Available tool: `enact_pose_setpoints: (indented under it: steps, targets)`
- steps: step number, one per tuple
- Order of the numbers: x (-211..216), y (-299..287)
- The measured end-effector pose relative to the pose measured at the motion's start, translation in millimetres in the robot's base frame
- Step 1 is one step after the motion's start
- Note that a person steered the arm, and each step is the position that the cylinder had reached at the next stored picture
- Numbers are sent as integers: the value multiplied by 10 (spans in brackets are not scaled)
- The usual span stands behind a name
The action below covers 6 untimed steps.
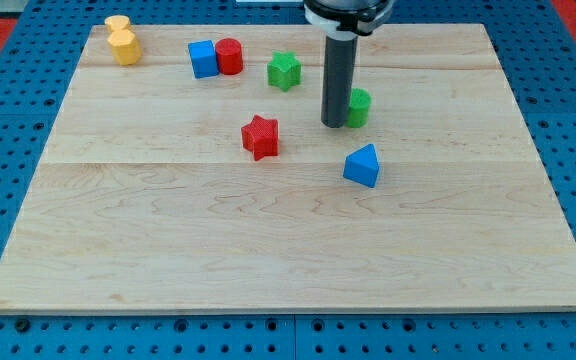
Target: Move green star to green circle
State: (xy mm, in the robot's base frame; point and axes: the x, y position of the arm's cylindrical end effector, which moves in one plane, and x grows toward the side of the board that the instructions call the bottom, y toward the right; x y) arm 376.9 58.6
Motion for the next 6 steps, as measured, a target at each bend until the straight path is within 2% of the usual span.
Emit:
enact_pose_setpoints:
  steps: [1, 3, 6]
  targets:
    - [-4, 62]
    - [-65, -339]
    - [-939, -340]
